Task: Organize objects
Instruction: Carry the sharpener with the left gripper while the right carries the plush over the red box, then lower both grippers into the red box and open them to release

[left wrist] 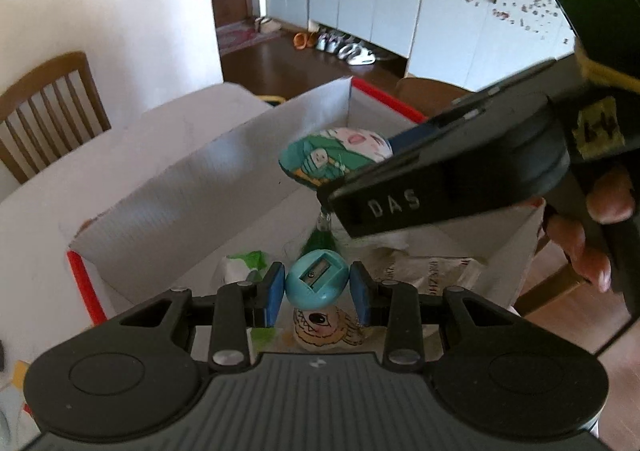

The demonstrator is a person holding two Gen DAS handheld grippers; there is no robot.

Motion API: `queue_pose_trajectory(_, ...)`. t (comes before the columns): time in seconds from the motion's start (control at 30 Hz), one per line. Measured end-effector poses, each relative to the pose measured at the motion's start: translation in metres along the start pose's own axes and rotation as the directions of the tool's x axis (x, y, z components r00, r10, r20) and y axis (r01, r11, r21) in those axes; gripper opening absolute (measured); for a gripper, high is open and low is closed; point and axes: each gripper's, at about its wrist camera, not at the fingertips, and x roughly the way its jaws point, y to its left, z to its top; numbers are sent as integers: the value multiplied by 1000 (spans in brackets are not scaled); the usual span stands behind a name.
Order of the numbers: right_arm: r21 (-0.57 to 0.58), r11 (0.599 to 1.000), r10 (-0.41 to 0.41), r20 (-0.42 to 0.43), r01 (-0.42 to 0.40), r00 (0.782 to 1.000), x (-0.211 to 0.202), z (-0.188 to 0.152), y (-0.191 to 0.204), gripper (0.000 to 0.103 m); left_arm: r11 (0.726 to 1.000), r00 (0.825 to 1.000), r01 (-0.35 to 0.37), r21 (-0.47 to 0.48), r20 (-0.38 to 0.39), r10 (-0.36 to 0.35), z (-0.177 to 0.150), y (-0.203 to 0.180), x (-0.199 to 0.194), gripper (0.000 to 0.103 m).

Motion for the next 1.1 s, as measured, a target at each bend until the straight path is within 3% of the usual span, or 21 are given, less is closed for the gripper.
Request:
queue_pose_trajectory(0.3,47,999,31,-99,-26,995,32,-10,-6,52,1000,997,-10,-24,-77,8,-4,2,24,34)
queue_pose_trajectory(0.67,61,998,44,-141,-35,989,43,-17,-4,56,999,989,-5,-46,-148,-2,-7,8,36,34)
queue_pose_trajectory(0.8,69,997,42,-139,-32,989,42,-14,-6,61,998,988,-5,-69,-154,-6,-6,10,37,34)
queue_pose_trajectory(1.1,68,997,52,-103,-46,993,19,-9,-8,62,995,993,0,-99,-118,-12,-11,15,23,40)
